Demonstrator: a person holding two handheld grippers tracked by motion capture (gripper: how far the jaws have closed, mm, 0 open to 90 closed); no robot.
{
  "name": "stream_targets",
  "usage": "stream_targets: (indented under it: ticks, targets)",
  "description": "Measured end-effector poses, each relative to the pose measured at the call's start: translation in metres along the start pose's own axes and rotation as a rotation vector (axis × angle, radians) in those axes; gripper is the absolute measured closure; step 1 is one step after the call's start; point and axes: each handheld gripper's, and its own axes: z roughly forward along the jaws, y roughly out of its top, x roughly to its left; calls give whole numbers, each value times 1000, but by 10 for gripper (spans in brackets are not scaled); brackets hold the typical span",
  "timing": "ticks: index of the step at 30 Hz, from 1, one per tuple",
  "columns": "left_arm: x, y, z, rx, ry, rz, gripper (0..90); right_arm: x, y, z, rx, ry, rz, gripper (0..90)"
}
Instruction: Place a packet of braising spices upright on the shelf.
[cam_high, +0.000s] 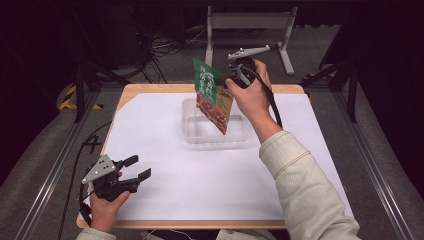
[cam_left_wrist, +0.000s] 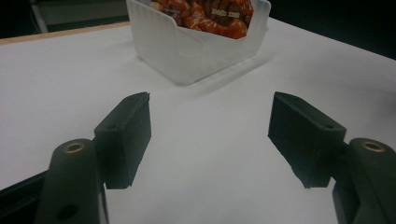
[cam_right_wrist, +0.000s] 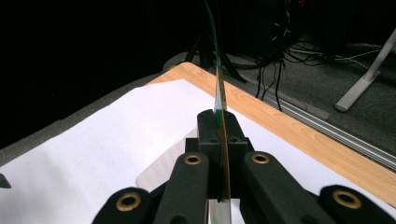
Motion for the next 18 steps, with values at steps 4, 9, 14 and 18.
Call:
stream_targets:
  ticks: [4,9,14,18]
  targets:
    - [0,0,0,-1,-1,1,306,0,-3,5,11,-2,-6,900]
    - [0,0,0,-6,0,-5,306,-2,-7,13,31,-2,-4,900]
    - [0,-1,1,-2,1,-6,306,-3,-11,17,41,8,9,900]
    - [1,-1,1,-1,2,-7,306,-4,-13,20,46,7,16,900]
